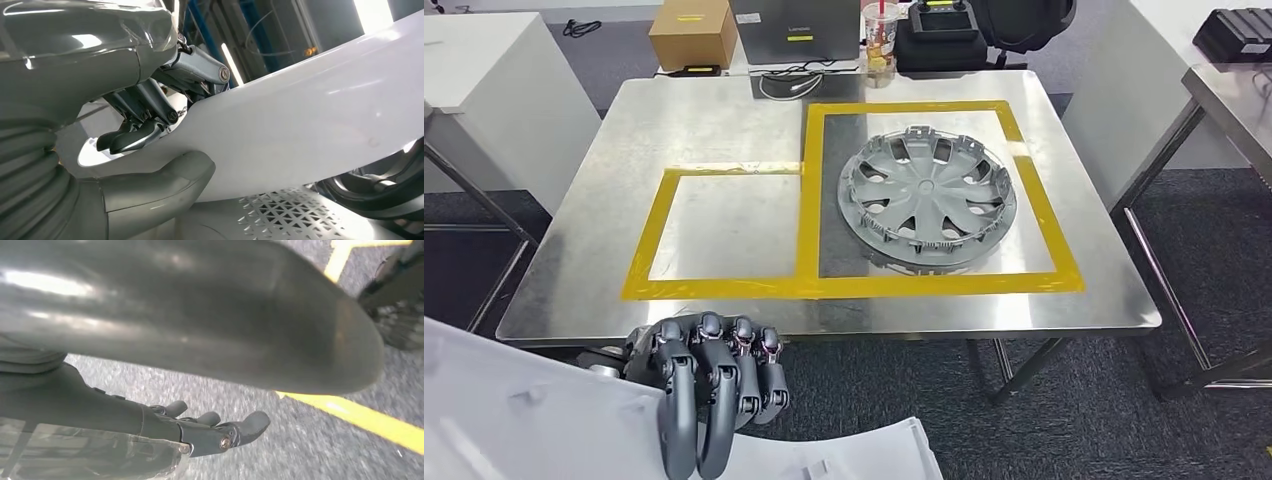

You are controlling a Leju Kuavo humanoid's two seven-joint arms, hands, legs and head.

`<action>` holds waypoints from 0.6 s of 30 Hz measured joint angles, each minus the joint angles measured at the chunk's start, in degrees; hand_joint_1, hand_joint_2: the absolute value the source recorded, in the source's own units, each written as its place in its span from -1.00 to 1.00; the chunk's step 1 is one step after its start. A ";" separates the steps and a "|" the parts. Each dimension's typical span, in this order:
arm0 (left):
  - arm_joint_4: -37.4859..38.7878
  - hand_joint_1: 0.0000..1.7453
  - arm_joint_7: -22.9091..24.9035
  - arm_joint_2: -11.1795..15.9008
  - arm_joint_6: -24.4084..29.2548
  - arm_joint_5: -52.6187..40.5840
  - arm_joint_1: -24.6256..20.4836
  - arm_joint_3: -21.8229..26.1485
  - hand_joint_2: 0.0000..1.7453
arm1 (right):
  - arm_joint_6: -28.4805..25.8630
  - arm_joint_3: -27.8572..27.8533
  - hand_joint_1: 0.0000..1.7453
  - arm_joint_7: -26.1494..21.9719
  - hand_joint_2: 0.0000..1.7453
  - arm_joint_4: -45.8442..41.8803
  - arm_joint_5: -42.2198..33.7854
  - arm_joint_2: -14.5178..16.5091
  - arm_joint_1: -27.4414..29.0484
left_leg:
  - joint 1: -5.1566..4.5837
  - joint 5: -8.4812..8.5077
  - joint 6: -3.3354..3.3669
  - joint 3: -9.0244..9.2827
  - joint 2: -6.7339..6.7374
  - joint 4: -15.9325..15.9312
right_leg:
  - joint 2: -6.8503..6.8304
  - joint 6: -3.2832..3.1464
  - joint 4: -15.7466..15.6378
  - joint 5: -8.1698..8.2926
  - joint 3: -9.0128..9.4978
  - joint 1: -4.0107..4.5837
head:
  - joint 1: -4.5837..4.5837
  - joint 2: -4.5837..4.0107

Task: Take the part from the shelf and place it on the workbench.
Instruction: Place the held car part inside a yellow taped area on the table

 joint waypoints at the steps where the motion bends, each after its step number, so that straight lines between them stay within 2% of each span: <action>1: -0.13 1.00 -0.03 0.00 0.00 -0.05 0.03 0.09 1.00 | -0.05 0.12 -1.00 -0.05 -1.00 0.14 0.00 0.16 -0.08 | -0.28 -0.28 0.51 0.31 -0.01 -0.71 | -0.04 0.43 -0.01 0.17 0.22 0.01 | 0.08 0.00; 3: -0.39 1.00 -0.05 -0.02 -0.01 -0.10 0.09 0.14 1.00 | -0.10 0.23 -1.00 -0.11 -1.00 0.26 0.00 0.16 -0.12 | -0.30 0.27 1.27 2.04 -0.05 -2.37 | -0.22 1.20 0.24 0.47 0.74 -0.08 | 0.05 0.00; 4: -0.49 1.00 -0.06 -0.05 -0.01 -0.11 0.10 0.14 1.00 | -0.13 0.27 -1.00 -0.13 -1.00 0.32 0.00 0.26 -0.12 | -0.21 0.49 1.48 2.98 -0.03 -3.15 | -0.29 1.38 1.22 0.27 0.72 -0.09 | 0.07 0.00; 5: -0.55 1.00 -0.07 -0.09 -0.02 -0.10 0.09 0.12 1.00 | -0.18 0.30 -1.00 -0.14 -1.00 0.34 0.00 0.20 -0.15 | -0.05 0.54 1.58 3.89 0.02 -3.63 | -0.32 1.31 2.92 -0.49 -0.08 -0.17 | 0.08 0.00; 7: -0.57 1.00 -0.07 -0.12 -0.03 -0.14 0.16 0.09 1.00 | -0.43 0.34 -1.00 -0.21 -1.00 0.36 0.00 0.02 -0.20 | 0.04 0.35 1.54 4.43 0.06 -3.94 | -0.31 1.15 9.17 -2.83 -4.13 -0.32 | 0.05 0.00; 8: -0.57 1.00 -0.07 -0.13 -0.06 -0.17 0.32 0.08 1.00 | -0.58 0.36 -1.00 -0.26 -1.00 0.39 0.00 -0.12 -0.20 | 0.05 0.13 1.47 4.49 -0.01 -3.93 | -0.32 1.29 12.50 -3.91 -6.66 -0.43 | 0.06 0.00; 9: -0.57 1.00 -0.07 -0.12 -0.10 -0.21 0.53 0.07 1.00 | -0.72 0.39 -1.00 -0.32 -1.00 0.45 0.00 -0.26 -0.16 | 0.09 -0.14 1.31 4.63 -0.10 -3.92 | -0.33 1.70 14.50 -4.37 -8.62 -0.62 | 0.03 0.00; 10: -0.57 1.00 -0.07 -0.12 -0.14 -0.24 0.70 0.08 1.00 | -0.80 0.45 -1.00 -0.35 -1.00 0.55 0.00 -0.43 -0.13 | 0.17 -0.45 1.09 4.88 -0.22 -3.88 | -0.35 2.22 14.65 -3.96 -9.64 -0.88 | 0.05 0.00; 11: -0.57 1.00 -0.07 -0.12 -0.17 -0.27 0.82 0.09 1.00 | -0.85 0.52 -1.00 -0.37 -1.00 0.67 0.00 -0.57 -0.13 | 0.32 -0.84 0.75 5.24 -0.32 -3.77 | -0.36 2.96 12.59 -2.41 -9.51 -1.21 | 0.05 0.00; 12: -0.57 1.00 -0.07 -0.12 -0.19 -0.29 0.87 0.10 1.00 | -0.91 0.60 -1.00 -0.39 -1.00 0.80 0.00 -0.72 -0.12 | 0.46 -1.32 0.34 5.59 -0.39 -3.52 | -0.38 3.86 8.93 -0.03 -8.49 -1.58 | 0.06 0.00; 13: -0.57 1.00 -0.07 -0.12 -0.20 -0.32 0.89 0.13 1.00 | -1.00 0.67 -1.00 -0.39 -1.00 1.01 0.00 -0.80 -0.16 | 0.54 -1.88 -0.15 5.87 -0.43 -3.07 | -0.42 4.43 5.38 2.07 -7.46 -1.78 | 0.13 0.00; 14: -0.58 1.00 -0.03 -0.12 -0.19 -0.34 0.88 0.15 1.00 | -1.18 0.72 -1.00 -0.37 -1.00 1.21 0.00 -0.89 -0.25 | 0.56 -2.45 -0.66 5.89 -0.45 -2.56 | -0.49 4.28 2.65 3.22 -6.64 -1.84 | 0.22 0.00; 15: -0.60 1.00 0.03 -0.12 -0.17 -0.34 0.87 0.19 1.00 | -1.39 0.74 -1.00 -0.31 -1.00 1.42 0.00 -0.95 -0.32 | 0.50 -2.95 -1.14 5.75 -0.44 -2.10 | -0.51 3.77 1.24 3.95 -6.18 -1.78 | 0.31 0.00; 17: -0.63 1.00 0.21 -0.12 -0.02 -0.20 0.87 0.29 1.00 | -1.81 0.80 -1.00 -0.10 -1.00 1.75 0.00 -1.04 -0.44 | 0.48 -3.50 -1.81 5.56 -0.46 -1.54 | -0.50 1.94 1.07 3.81 -5.97 -1.55 | 0.41 0.00; 18: -0.65 1.00 0.26 -0.12 0.12 -0.06 0.88 0.38 1.00 | -1.92 0.83 -1.00 0.00 -1.00 1.86 0.00 -1.03 -0.44 | 0.56 -3.69 -2.06 5.53 -0.42 -1.31 | -0.41 1.59 1.05 4.13 -5.68 -1.59 | 0.39 0.00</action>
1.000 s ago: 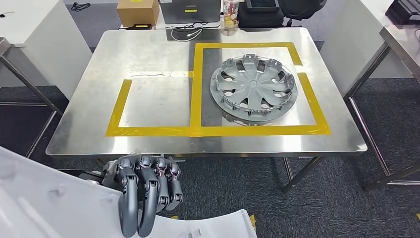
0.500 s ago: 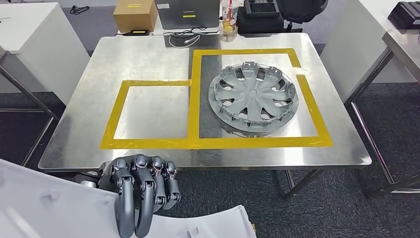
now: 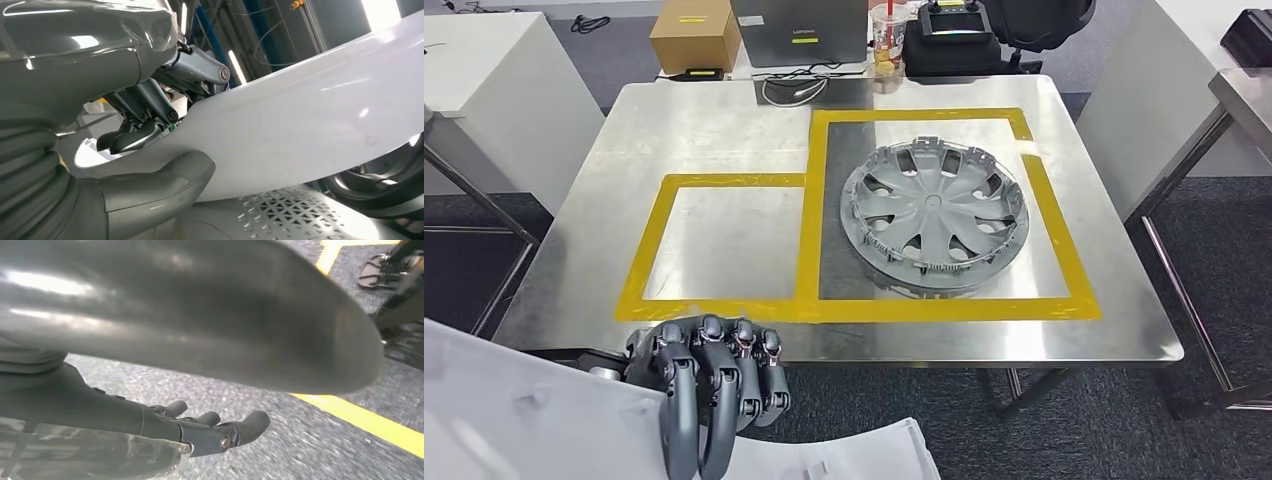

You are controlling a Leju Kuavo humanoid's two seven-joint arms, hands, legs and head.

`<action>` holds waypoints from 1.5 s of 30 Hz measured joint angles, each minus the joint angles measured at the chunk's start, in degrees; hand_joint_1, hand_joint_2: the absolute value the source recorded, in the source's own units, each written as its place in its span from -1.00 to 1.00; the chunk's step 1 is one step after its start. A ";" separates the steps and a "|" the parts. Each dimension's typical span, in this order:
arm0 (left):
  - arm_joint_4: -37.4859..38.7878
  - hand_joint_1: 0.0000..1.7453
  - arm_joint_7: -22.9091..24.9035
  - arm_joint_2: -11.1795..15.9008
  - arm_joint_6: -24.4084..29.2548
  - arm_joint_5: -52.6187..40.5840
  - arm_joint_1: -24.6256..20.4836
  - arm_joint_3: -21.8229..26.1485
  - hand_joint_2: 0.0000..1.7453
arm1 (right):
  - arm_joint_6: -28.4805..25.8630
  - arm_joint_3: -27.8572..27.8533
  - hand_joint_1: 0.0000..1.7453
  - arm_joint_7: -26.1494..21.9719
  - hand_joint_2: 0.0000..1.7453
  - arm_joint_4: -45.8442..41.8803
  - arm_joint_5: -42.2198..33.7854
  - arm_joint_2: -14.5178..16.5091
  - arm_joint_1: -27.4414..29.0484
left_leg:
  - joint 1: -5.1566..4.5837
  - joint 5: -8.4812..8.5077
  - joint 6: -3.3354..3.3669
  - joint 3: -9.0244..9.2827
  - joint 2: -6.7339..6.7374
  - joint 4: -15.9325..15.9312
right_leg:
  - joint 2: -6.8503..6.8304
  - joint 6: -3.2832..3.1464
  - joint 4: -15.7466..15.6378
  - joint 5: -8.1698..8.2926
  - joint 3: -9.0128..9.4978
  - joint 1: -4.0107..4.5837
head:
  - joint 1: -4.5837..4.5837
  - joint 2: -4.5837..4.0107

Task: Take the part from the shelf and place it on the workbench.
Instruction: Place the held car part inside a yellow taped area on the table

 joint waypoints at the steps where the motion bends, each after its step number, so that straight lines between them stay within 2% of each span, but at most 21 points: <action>1: -0.01 1.00 0.02 0.00 0.14 0.16 -0.01 0.10 1.00 | -0.08 0.04 -1.00 0.09 -1.00 0.08 0.00 -0.02 -0.01 | 0.15 -0.29 -0.26 -0.27 0.06 0.78 | 0.04 -0.29 -0.03 -0.09 0.27 -0.07 | -0.01 0.00; 3: -0.03 1.00 0.02 0.01 0.35 0.38 -0.02 0.34 1.00 | -0.15 0.10 -1.00 0.21 -1.00 0.14 0.00 -0.11 -0.09 | 0.50 -2.18 -0.97 -2.81 0.26 5.43 | 0.12 -0.79 -0.10 -0.39 0.85 -0.10 | -0.08 0.00; 5: -0.03 1.00 -0.01 0.03 0.58 0.27 0.15 0.57 1.00 | -0.17 0.18 -1.00 0.35 -1.00 0.14 0.00 -0.17 -0.14 | 0.80 -5.23 -1.58 -7.41 0.35 13.10 | 0.13 -1.29 -0.10 -0.77 1.13 0.15 | -0.11 0.00; 7: -0.21 1.00 -0.13 0.05 1.22 -1.10 0.75 1.03 1.00 | -0.17 0.39 -1.00 0.45 -1.00 0.14 0.00 -0.16 -0.07 | 0.92 -5.88 -1.60 -10.40 0.37 16.71 | 0.18 -1.54 -0.10 -1.11 1.42 0.46 | -0.11 0.00; 9: -1.27 1.00 -0.38 0.03 2.70 -5.36 1.60 2.11 1.00 | -0.38 1.05 -1.00 0.40 -1.00 0.14 0.00 -0.10 0.00 | 0.80 -2.26 -0.83 -9.06 0.37 11.98 | 0.33 -1.67 -0.14 -1.44 1.97 0.87 | -0.13 0.00; 11: -2.98 1.00 -1.02 0.05 5.02 -12.92 2.21 3.71 1.00 | -1.26 2.37 -1.00 0.08 -1.00 0.53 0.00 0.07 -0.11 | 0.22 1.78 0.74 -5.81 0.58 4.14 | 0.49 -1.71 -0.28 -1.69 2.41 1.18 | -0.02 0.00; 13: -4.20 1.00 -2.27 0.54 8.01 -22.78 2.64 5.58 1.00 | -2.82 4.18 -1.00 -0.47 -1.00 1.67 0.00 -0.23 -0.57 | -0.54 2.85 1.88 -4.33 0.82 0.55 | 0.54 -1.43 -0.46 -1.84 2.48 1.09 | 0.00 0.00; 17: -4.43 1.00 -4.36 3.44 14.26 -41.74 2.97 8.94 1.00 | -5.24 7.54 -1.00 -1.44 -1.00 5.07 0.00 -1.51 -1.93 | -0.36 4.02 2.52 -2.43 0.93 -2.03 | 0.38 -0.81 0.63 -2.66 2.17 1.23 | -0.03 0.00; 20: -3.78 1.00 -4.81 4.67 15.60 -45.25 3.02 9.97 1.00 | -5.85 8.65 -1.00 -1.60 -1.00 6.65 0.00 -2.62 -2.33 | -0.21 4.56 2.65 -1.70 0.92 -2.97 | 0.32 -1.15 10.18 -6.68 -2.67 1.18 | -0.02 0.00; 22: -3.34 1.00 -4.95 5.18 15.73 -45.85 3.17 10.14 1.00 | -5.96 9.17 -1.00 -1.64 -1.00 7.35 0.00 -3.08 -2.40 | -0.15 4.42 2.50 -1.77 0.77 -2.82 | 0.29 -0.54 14.92 -7.89 -5.46 0.97 | -0.03 0.00; 23: -3.15 1.00 -4.99 5.36 15.76 -46.02 3.20 10.17 1.00 | -5.97 9.34 -1.00 -1.66 -1.00 7.61 0.00 -3.21 -2.41 | -0.08 4.29 2.34 -1.79 0.68 -2.66 | 0.27 0.08 14.24 -7.20 -5.35 0.80 | -0.03 0.00; 25: -2.90 1.00 -5.01 5.66 15.80 -46.19 3.22 10.27 1.00 | -5.99 9.49 -1.00 -1.67 -1.00 7.97 0.00 -3.44 -2.43 | 0.07 3.70 1.67 -1.89 0.55 -1.81 | 0.09 1.44 6.96 -4.03 -2.07 0.28 | -0.01 0.00; 26: -2.83 1.00 -5.02 5.80 15.81 -46.22 3.21 10.34 1.00 | -6.00 9.58 -1.00 -1.67 -1.00 8.15 0.00 -3.53 -2.49 | 0.02 3.22 1.22 -2.12 0.53 -1.07 | 0.03 1.67 3.45 -2.70 -0.32 0.17 | 0.03 0.00; 28: -2.73 1.00 -5.06 6.04 15.84 -46.24 3.22 10.47 1.00 | -6.04 9.79 -1.00 -1.67 -1.00 8.46 0.00 -3.69 -2.66 | -0.15 2.42 0.48 -2.60 0.55 0.17 | 0.02 0.94 0.34 -1.68 1.26 0.27 | -0.06 0.00; 30: -2.69 1.00 -5.10 6.26 15.87 -46.24 3.24 10.55 1.00 | -6.05 9.98 -1.00 -1.67 -1.00 8.72 0.00 -3.75 -2.73 | -0.05 2.13 0.19 -2.81 0.57 0.59 | 0.15 -0.12 0.62 -1.70 1.18 0.39 | -0.19 0.00; 32: -2.68 1.00 -5.11 6.49 15.89 -46.23 3.22 10.60 1.00 | -6.05 10.19 -1.00 -1.67 -1.00 8.91 0.00 -3.73 -2.71 | 0.24 1.10 -0.31 -3.43 0.58 1.94 | 0.17 -0.64 0.56 -1.66 1.30 0.22 | -0.22 0.00; 35: -2.54 1.00 -4.29 6.88 16.28 -47.85 3.18 10.70 1.00 | -6.06 10.37 -1.00 -1.77 -1.00 8.99 0.00 -3.76 -2.74 | 0.76 -3.80 -1.31 -7.83 0.60 11.43 | 0.18 -1.16 0.53 -1.70 1.41 0.21 | -0.39 0.00; 37: -1.67 1.00 -2.81 7.47 17.51 -51.71 2.99 10.57 1.00 | -6.16 10.39 -1.00 -2.04 -1.00 9.01 0.00 -3.79 -2.74 | 1.00 -5.41 -1.50 -10.72 0.61 17.05 | 0.18 -1.25 0.53 -1.76 1.40 0.33 | -0.39 0.00; 39: 0.36 1.00 -1.39 8.57 19.88 -57.49 2.50 10.28 1.00 | -6.49 10.44 -1.00 -2.47 -1.00 9.01 0.00 -3.81 -2.75 | 1.03 -2.95 -1.18 -9.64 0.60 14.38 | 0.30 -1.26 0.53 -1.78 1.50 0.44 | -0.40 0.00; 42: 4.36 1.00 0.85 10.63 24.15 -66.16 1.62 9.75 1.00 | -6.87 10.69 -1.00 -2.96 -1.00 9.08 0.00 -3.79 -2.77 | 0.58 1.50 0.14 -4.15 0.64 3.23 | 0.54 -1.15 0.44 -1.75 1.61 0.56 | -0.38 0.00; 45: 9.82 1.00 4.08 12.30 27.49 -74.88 1.23 9.06 1.00 | -6.91 11.06 -1.00 -3.15 -1.00 9.29 0.00 -3.84 -2.78 | -0.05 1.69 0.83 -3.01 0.77 0.64 | 0.56 -0.40 0.04 -1.58 1.60 0.49 | -0.54 0.00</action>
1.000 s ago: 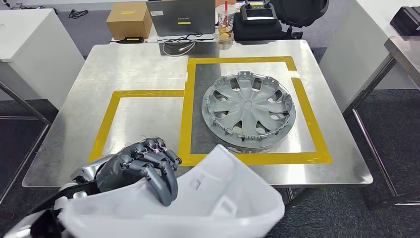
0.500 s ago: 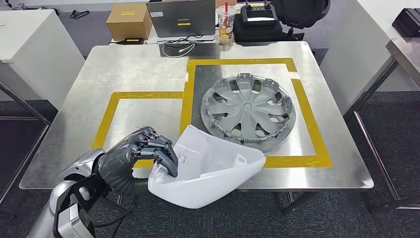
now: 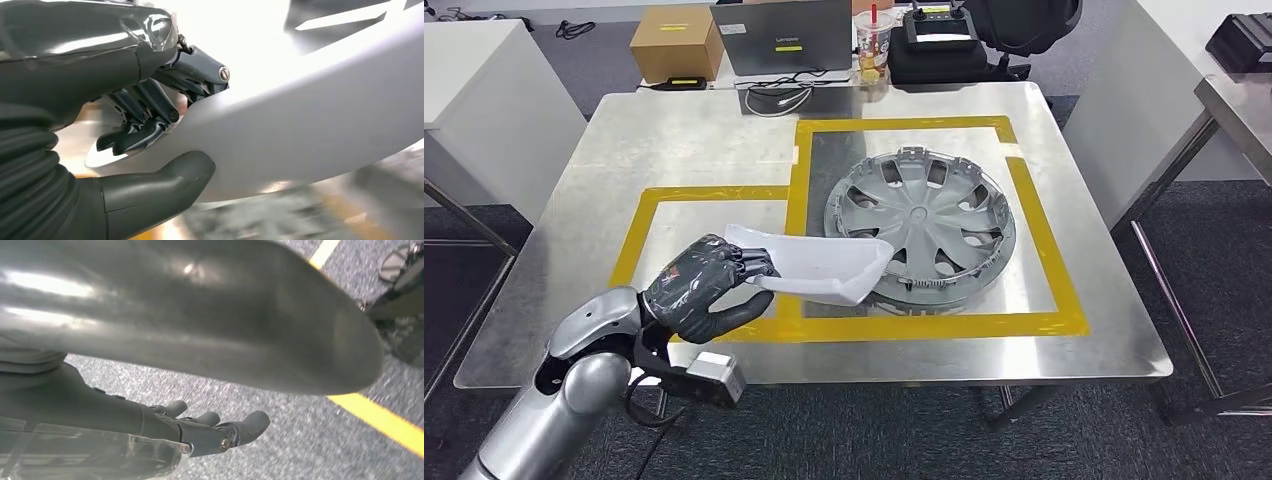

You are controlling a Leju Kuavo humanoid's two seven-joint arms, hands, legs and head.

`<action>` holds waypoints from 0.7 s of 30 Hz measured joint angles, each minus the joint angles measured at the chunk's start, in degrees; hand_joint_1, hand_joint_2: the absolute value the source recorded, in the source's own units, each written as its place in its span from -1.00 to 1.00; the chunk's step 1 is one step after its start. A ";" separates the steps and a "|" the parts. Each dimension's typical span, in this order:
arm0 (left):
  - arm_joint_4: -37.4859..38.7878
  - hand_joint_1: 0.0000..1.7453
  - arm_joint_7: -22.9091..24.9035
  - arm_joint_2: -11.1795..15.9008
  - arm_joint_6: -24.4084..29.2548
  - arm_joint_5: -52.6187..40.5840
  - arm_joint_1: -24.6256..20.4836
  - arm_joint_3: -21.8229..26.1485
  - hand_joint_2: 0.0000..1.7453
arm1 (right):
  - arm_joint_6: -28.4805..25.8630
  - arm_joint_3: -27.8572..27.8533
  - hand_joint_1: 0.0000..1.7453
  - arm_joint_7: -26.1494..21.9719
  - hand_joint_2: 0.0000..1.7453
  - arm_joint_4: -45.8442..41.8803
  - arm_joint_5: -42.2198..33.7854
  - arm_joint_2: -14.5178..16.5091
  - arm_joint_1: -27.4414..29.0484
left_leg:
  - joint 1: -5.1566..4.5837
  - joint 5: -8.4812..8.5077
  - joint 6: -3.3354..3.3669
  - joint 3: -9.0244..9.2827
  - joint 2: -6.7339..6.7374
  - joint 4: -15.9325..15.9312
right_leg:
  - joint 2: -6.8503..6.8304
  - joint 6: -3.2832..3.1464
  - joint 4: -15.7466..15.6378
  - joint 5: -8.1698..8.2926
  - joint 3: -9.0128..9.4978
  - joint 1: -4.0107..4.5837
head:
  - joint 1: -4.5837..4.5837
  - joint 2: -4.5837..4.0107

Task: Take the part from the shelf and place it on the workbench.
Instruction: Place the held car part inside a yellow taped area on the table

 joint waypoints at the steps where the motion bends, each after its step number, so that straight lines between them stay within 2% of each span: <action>1: 2.34 1.00 1.36 0.40 0.90 -3.38 -0.11 -0.33 1.00 | 0.01 0.19 -1.00 -0.01 -1.00 0.08 0.00 0.01 -0.02 | 0.10 0.31 0.14 0.40 0.05 -0.57 | -0.05 0.27 -0.02 0.02 0.01 -0.01 | 0.01 0.00; 3: 8.18 1.00 4.23 0.78 2.91 -9.76 -0.70 -1.07 1.00 | -0.04 0.60 -1.00 -0.08 -1.00 0.23 0.00 -0.07 -0.14 | 0.30 1.12 0.59 1.30 0.15 -1.91 | -0.16 0.26 2.13 -1.11 -1.10 0.08 | 0.10 0.00; 6: 18.17 1.00 6.86 0.31 6.03 -13.89 -1.28 -1.15 1.00 | -0.31 1.11 -1.00 -0.40 -1.00 0.30 0.00 -0.43 -0.25 | 0.16 1.52 0.95 1.48 0.20 -2.39 | -0.21 -0.28 12.46 -5.13 -6.53 0.13 | 0.18 0.00; 7: 21.02 1.00 7.08 -0.01 6.96 -14.39 -1.22 -0.81 1.00 | -0.36 1.32 -1.00 -0.47 -1.00 0.32 0.00 -0.53 -0.24 | 0.07 1.49 0.96 1.41 0.18 -2.33 | -0.21 -0.13 14.93 -5.68 -7.94 0.13 | 0.16 0.00; 8: 23.41 1.00 7.16 -0.32 7.71 -14.77 -1.14 -0.31 1.00 | -0.37 1.59 -1.00 -0.50 -1.00 0.34 0.00 -0.60 -0.24 | 0.02 1.43 0.95 1.36 0.15 -2.22 | -0.22 0.21 15.32 -5.37 -8.34 0.12 | 0.16 0.00; 9: 25.15 1.00 7.27 -0.65 8.19 -15.01 -1.08 0.33 1.00 | -0.38 1.91 -1.00 -0.51 -1.00 0.37 0.00 -0.66 -0.26 | 0.01 1.34 0.90 1.34 0.08 -2.06 | -0.25 0.67 13.46 -4.23 -7.61 0.10 | 0.18 0.00; 10: 26.29 1.00 7.44 -0.99 8.43 -15.15 -1.02 1.14 1.00 | -0.38 2.24 -1.00 -0.51 -1.00 0.39 0.00 -0.74 -0.31 | 0.01 1.17 0.78 1.33 0.01 -1.82 | -0.29 1.12 9.71 -2.58 -5.86 0.08 | 0.18 0.00; 11: 26.97 1.00 7.65 -1.35 8.40 -15.25 -0.98 2.05 1.00 | -0.38 2.55 -1.00 -0.51 -1.00 0.42 0.00 -0.84 -0.40 | -0.09 0.89 0.56 1.25 -0.07 -1.43 | -0.34 1.27 5.69 -1.08 -3.91 0.13 | 0.18 0.00; 13: 27.44 1.00 8.11 -2.00 7.72 -15.80 -0.81 3.90 1.00 | -0.32 3.18 -1.00 -0.52 -1.00 0.46 0.00 -1.02 -0.64 | -0.30 0.30 0.05 1.05 -0.15 -0.67 | -0.41 0.77 0.71 0.63 -1.32 0.31 | 0.08 0.00; 15: 27.65 1.00 8.51 -2.53 6.93 -16.81 -0.54 5.43 1.00 | -0.15 3.83 -1.00 -0.52 -1.00 0.50 0.00 -1.05 -0.88 | -0.29 0.03 -0.37 0.95 -0.16 -0.35 | -0.40 -0.10 0.14 0.85 -0.94 0.53 | 0.02 0.00; 17: 27.87 1.00 8.91 -3.09 6.86 -17.78 -0.30 6.66 1.00 | 0.03 4.35 -1.00 -0.51 -1.00 0.51 0.00 -1.01 -1.11 | -0.07 -0.57 -0.91 0.62 -0.15 0.34 | -0.40 -0.62 0.00 0.93 -0.78 0.34 | -0.03 0.00; 18: 28.06 1.00 9.05 -3.39 7.12 -18.24 -0.24 7.24 1.00 | 0.10 4.56 -1.00 -0.50 -1.00 0.51 -0.01 -0.99 -1.24 | 0.09 -1.62 -1.31 -0.05 -0.16 1.87 | -0.40 -0.86 -0.07 0.97 -0.69 0.16 | -0.17 0.00; 20: 28.50 1.00 9.14 -4.15 8.12 -19.05 0.11 8.47 1.00 | 0.18 4.95 -1.00 -0.48 -1.00 0.51 -0.09 -0.92 -1.47 | 0.56 -5.10 -2.18 -3.03 -0.16 8.37 | -0.40 -1.17 -0.11 0.95 -0.65 0.07 | -0.45 0.00; 21: 28.73 0.50 9.08 -4.63 8.63 -19.33 0.40 9.12 1.00 | 0.22 5.08 -1.00 -0.46 -1.00 0.51 -0.14 -0.86 -1.52 | 0.82 -6.76 -2.50 -4.90 -0.16 12.31 | -0.40 -1.25 -0.10 0.94 -0.68 0.08 | -0.50 0.00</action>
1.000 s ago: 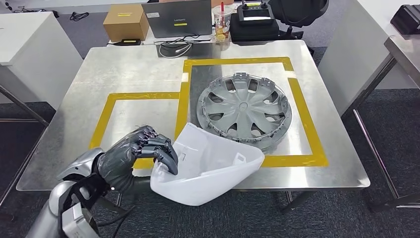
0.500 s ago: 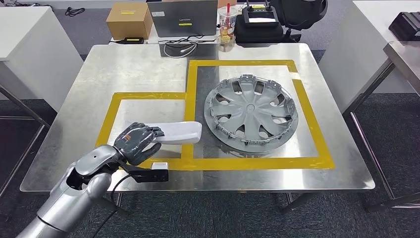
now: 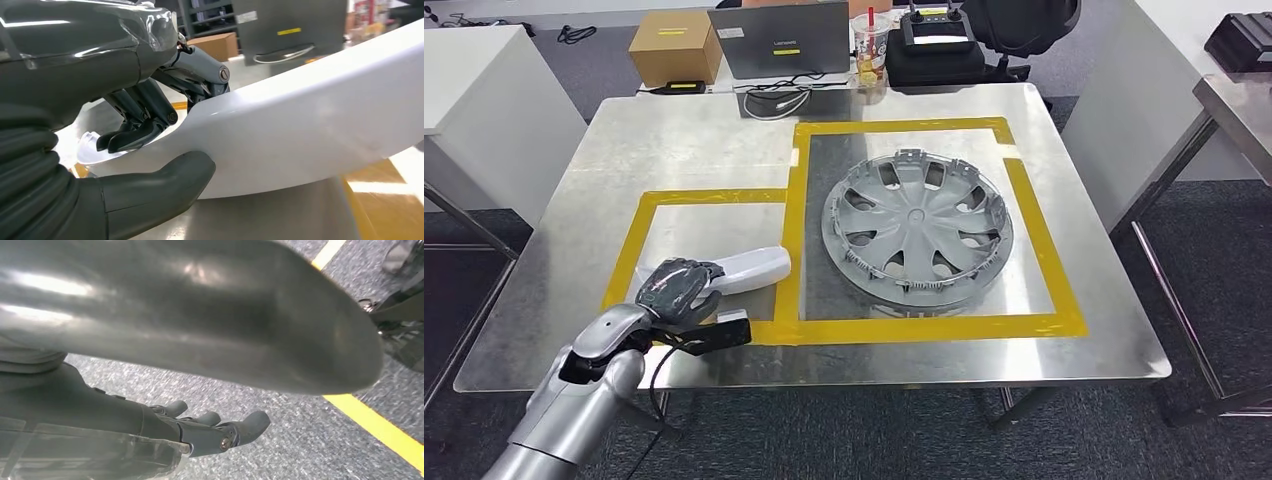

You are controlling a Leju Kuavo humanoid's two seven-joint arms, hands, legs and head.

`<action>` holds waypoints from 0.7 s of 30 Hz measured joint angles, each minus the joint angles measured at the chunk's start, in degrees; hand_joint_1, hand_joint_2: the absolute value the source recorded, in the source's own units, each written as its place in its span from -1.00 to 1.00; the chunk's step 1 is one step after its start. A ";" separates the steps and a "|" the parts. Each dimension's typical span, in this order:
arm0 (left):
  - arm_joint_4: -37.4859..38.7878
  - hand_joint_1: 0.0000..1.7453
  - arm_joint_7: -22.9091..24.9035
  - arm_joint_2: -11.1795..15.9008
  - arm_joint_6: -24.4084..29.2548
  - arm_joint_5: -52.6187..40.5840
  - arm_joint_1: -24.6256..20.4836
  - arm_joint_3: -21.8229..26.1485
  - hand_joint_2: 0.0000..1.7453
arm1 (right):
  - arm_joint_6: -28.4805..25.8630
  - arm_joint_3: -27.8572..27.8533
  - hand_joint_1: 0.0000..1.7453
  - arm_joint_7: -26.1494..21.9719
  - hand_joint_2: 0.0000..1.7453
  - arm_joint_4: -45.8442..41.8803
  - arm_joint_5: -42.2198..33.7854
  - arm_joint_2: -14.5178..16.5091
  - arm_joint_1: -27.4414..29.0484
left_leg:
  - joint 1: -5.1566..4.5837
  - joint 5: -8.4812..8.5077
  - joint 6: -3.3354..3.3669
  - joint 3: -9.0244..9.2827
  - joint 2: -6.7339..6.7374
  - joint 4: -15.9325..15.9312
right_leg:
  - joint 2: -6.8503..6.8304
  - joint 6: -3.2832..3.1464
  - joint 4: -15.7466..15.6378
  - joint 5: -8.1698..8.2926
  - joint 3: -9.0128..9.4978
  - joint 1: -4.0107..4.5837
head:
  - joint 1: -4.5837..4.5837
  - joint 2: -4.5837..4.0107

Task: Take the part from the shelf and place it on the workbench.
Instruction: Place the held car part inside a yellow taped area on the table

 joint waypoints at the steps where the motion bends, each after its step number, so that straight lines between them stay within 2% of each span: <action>1: 0.16 0.00 -0.10 -0.50 0.45 -0.21 0.34 0.62 1.00 | 0.03 0.08 -1.00 0.02 -1.00 0.00 -0.05 0.04 0.00 | 0.21 -0.89 -0.20 -1.45 0.01 2.92 | 0.00 0.00 0.01 -0.01 -0.02 0.01 | 0.00 0.00; 2: 0.25 -0.50 -0.33 -0.99 0.88 -0.40 0.62 1.17 1.00 | 0.05 0.12 -1.00 0.04 -1.00 -0.01 -0.09 0.07 0.01 | 0.38 -0.75 -0.29 -2.01 0.01 3.95 | 0.00 0.01 0.02 -0.01 -0.01 0.01 | -0.02 0.00; 3: 0.28 -1.00 -0.72 -1.45 1.30 -0.53 0.80 1.69 1.00 | 0.07 0.17 -1.00 0.04 -1.00 -0.01 -0.13 0.10 0.01 | 0.49 0.46 -0.27 -1.41 0.01 2.64 | 0.02 0.02 0.02 -0.02 0.04 0.01 | -0.02 0.00; 5: -0.07 -1.00 -1.96 -2.32 2.28 -0.42 0.97 2.71 1.00 | 0.13 0.32 -1.00 -0.02 -1.00 -0.06 -0.20 0.17 0.00 | 0.57 4.18 0.13 2.36 0.01 -4.97 | 0.07 0.07 0.01 -0.01 0.18 0.02 | -0.02 0.00; 6: -0.49 -1.00 -2.70 -2.75 2.74 0.01 1.02 3.25 1.00 | 0.21 0.40 -1.00 -0.08 -1.00 -0.10 -0.21 0.22 -0.01 | 0.44 5.45 0.42 4.23 0.03 -8.70 | 0.09 0.19 0.01 0.01 0.17 0.15 | 0.00 0.00; 7: -1.05 -1.00 -3.38 -3.15 3.12 0.64 1.11 3.78 0.50 | 0.33 0.46 -1.00 -0.16 -1.00 -0.18 -0.22 0.26 0.00 | 0.28 6.07 0.73 5.43 0.02 -11.17 | 0.10 0.39 0.01 0.05 0.11 0.22 | 0.01 0.00; 8: -1.69 -1.00 -3.93 -3.53 3.43 1.41 1.29 4.32 0.00 | 0.46 0.53 -1.00 -0.25 -1.00 -0.26 -0.23 0.30 0.03 | 0.08 6.06 1.01 5.88 0.02 -12.24 | 0.09 0.68 -0.03 0.10 0.03 0.26 | 0.02 0.00; 10: -3.13 -1.00 -4.66 -4.39 3.89 3.27 1.91 5.48 -1.00 | 0.72 0.70 -1.00 -0.48 -1.00 -0.42 -0.31 0.42 0.15 | -0.10 6.22 1.67 6.05 0.00 -12.66 | 0.09 1.42 -0.30 0.24 0.00 0.23 | 0.02 0.00; 12: -4.68 -1.00 -5.28 -5.55 4.03 6.10 2.53 6.73 -1.00 | 0.85 0.82 -1.00 -0.79 -1.00 -0.55 -0.52 0.52 0.33 | 0.00 6.94 2.48 6.73 0.02 -13.76 | 0.01 1.72 0.89 -0.50 -0.61 0.22 | 0.13 0.00; 13: -5.33 -1.00 -5.70 -6.17 3.91 8.11 2.78 7.36 -1.00 | 0.87 0.84 -1.00 -0.92 -1.00 -0.61 -0.68 0.54 0.43 | 0.06 7.30 2.81 7.06 0.04 -14.27 | -0.02 1.58 3.15 -1.64 -1.69 0.25 | 0.21 0.00; 15: -6.18 -1.00 -6.94 -7.37 3.30 13.22 3.56 8.81 -1.00 | 0.86 0.84 -1.00 -1.13 -1.00 -0.70 -1.05 0.51 0.71 | -0.17 7.47 3.15 7.05 0.05 -14.43 | -0.05 1.08 10.79 -4.83 -5.29 0.28 | 0.27 0.00; 16: -6.56 -1.00 -7.89 -7.96 2.77 16.54 4.12 9.56 -1.00 | 0.84 0.84 -1.00 -1.22 -1.00 -0.74 -1.25 0.50 0.91 | -0.29 7.45 3.22 7.00 0.03 -14.40 | -0.05 1.08 14.23 -5.93 -6.97 0.31 | 0.27 0.00; 17: -7.03 -1.00 -9.15 -8.64 1.84 20.94 4.70 10.39 -1.00 | 0.78 0.84 -1.00 -1.35 -1.00 -0.76 -1.47 0.50 1.15 | -0.38 7.39 3.26 6.99 0.00 -14.34 | -0.05 1.29 15.94 -6.25 -7.86 0.31 | 0.26 0.00; 18: -7.62 -1.00 -10.60 -9.32 0.38 26.45 5.20 11.27 -1.00 | 0.71 0.84 -1.00 -1.51 -1.00 -0.78 -1.69 0.49 1.37 | -0.43 7.32 3.27 6.98 -0.06 -14.23 | -0.06 1.68 15.32 -5.67 -7.64 0.31 | 0.27 0.00; 19: -8.33 -1.00 -12.17 -10.03 -1.56 32.89 5.62 12.16 -1.00 | 0.64 0.84 -1.00 -1.69 -1.00 -0.79 -1.86 0.45 1.53 | -0.44 7.20 3.22 6.99 -0.12 -14.07 | -0.07 2.13 12.42 -4.36 -6.28 0.30 | 0.29 0.00; 20: -9.34 -1.00 -13.91 -10.75 -4.12 40.59 5.99 13.14 -1.00 | 0.60 0.84 -1.00 -1.86 -1.00 -0.81 -2.00 0.39 1.63 | -0.46 7.00 3.07 6.96 -0.16 -13.78 | -0.10 2.52 8.23 -2.78 -4.24 0.27 | 0.30 0.00; 21: -10.59 -1.00 -15.54 -11.38 -6.86 48.29 6.34 14.09 -1.00 | 0.58 0.83 -1.00 -1.99 -1.00 -0.83 -2.08 0.32 1.69 | -0.61 6.66 2.83 6.80 -0.18 -13.31 | -0.10 2.57 4.47 -1.48 -2.33 0.30 | 0.30 0.00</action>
